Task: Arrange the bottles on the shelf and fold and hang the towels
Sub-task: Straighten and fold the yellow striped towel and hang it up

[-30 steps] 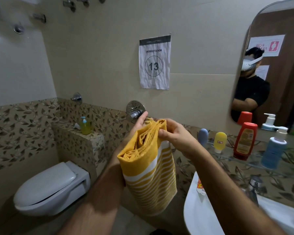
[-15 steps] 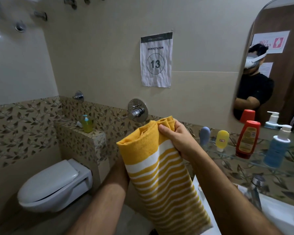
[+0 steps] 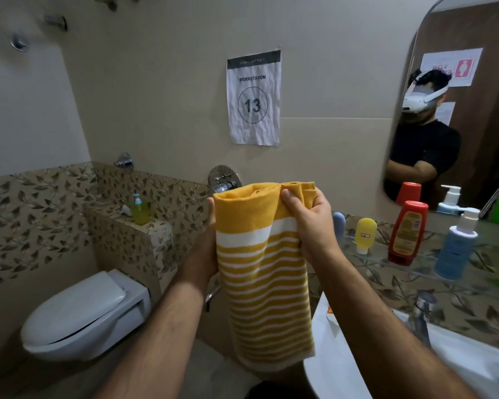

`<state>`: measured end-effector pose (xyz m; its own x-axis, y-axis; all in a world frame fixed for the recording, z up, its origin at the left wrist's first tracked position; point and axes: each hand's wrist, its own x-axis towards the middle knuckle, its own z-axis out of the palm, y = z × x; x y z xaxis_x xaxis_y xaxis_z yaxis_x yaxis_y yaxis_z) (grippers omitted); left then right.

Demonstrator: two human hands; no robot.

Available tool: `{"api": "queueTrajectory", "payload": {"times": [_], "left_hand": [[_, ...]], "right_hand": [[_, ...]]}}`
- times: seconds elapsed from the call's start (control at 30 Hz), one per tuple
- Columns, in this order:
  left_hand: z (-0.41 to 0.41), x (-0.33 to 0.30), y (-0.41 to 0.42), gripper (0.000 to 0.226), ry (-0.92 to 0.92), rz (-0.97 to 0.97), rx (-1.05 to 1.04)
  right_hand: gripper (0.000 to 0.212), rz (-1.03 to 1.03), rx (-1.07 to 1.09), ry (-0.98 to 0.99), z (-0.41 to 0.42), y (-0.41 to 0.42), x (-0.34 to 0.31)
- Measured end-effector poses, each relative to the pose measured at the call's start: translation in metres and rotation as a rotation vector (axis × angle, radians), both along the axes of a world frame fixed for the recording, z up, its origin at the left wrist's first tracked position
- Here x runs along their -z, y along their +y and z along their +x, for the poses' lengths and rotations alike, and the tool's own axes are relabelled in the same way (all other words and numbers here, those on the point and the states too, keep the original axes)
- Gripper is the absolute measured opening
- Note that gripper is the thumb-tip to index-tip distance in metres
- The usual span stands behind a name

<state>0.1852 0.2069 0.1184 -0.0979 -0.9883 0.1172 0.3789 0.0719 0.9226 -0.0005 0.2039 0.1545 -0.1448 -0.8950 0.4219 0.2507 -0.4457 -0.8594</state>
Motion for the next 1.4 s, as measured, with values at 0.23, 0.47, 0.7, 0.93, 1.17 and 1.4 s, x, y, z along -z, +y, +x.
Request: {"api": "queueTrajectory", "payload": {"times": [0.23,0.47,0.7,0.93,1.17,1.4], "left_hand": [[-0.041,-0.015,-0.020,0.058,-0.242,-0.309,-0.158],[-0.103,-0.042,-0.028,0.027,-0.219,-0.341,-0.083],[-0.151,-0.047,-0.034,0.034,-0.150,-0.313,0.084],[-0.186,-0.044,-0.059,0.065,-0.076,-0.271,0.252],[-0.236,-0.042,-0.085,0.062,0.007,-0.265,0.582],[-0.293,-0.095,-0.086,0.036,0.118,-0.308,0.676]], "right_hand": [[0.036,0.062,0.055,0.060,-0.045,-0.003,-0.012],[0.110,0.068,-0.300,0.104,-0.139,0.011,-0.013],[0.058,0.149,-0.211,0.175,-0.180,0.021,-0.002],[0.065,0.098,0.058,0.169,-0.202,0.035,-0.020],[0.046,0.066,0.311,0.150,-0.221,0.049,-0.056],[0.087,0.113,0.341,0.151,-0.250,0.088,-0.069]]}}
